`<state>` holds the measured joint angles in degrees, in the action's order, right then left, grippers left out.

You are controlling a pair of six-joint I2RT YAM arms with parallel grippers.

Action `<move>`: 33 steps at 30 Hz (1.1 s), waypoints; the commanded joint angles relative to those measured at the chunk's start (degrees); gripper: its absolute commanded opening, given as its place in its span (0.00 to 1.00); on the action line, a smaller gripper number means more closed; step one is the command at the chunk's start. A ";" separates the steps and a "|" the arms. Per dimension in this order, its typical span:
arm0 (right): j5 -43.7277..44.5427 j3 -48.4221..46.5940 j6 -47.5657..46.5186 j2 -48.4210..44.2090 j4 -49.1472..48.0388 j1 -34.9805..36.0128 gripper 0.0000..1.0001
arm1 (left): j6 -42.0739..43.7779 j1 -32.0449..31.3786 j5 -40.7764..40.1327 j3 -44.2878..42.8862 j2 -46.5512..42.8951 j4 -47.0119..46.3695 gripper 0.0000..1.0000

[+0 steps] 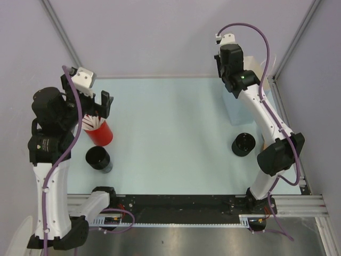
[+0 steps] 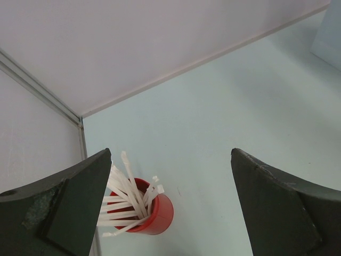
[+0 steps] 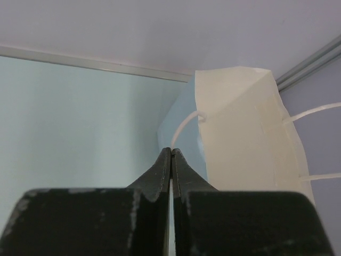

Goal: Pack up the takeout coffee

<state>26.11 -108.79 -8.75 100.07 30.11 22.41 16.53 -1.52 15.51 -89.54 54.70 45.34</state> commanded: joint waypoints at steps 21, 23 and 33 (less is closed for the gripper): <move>-2.55 -12.23 -3.38 5.48 0.48 11.50 0.00 | -1.07 0.99 2.07 1.21 -1.08 -1.75 1.00; -2.29 -13.72 -2.94 6.45 1.09 12.74 0.00 | -1.07 1.08 2.25 1.29 -1.26 -1.84 0.99; 1.57 -23.12 -2.50 12.68 3.20 21.79 0.00 | -1.50 1.34 2.95 2.08 -1.87 -2.10 0.99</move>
<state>24.97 -126.63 -11.42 110.96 33.21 41.39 16.36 -0.75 16.97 -87.96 53.87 45.06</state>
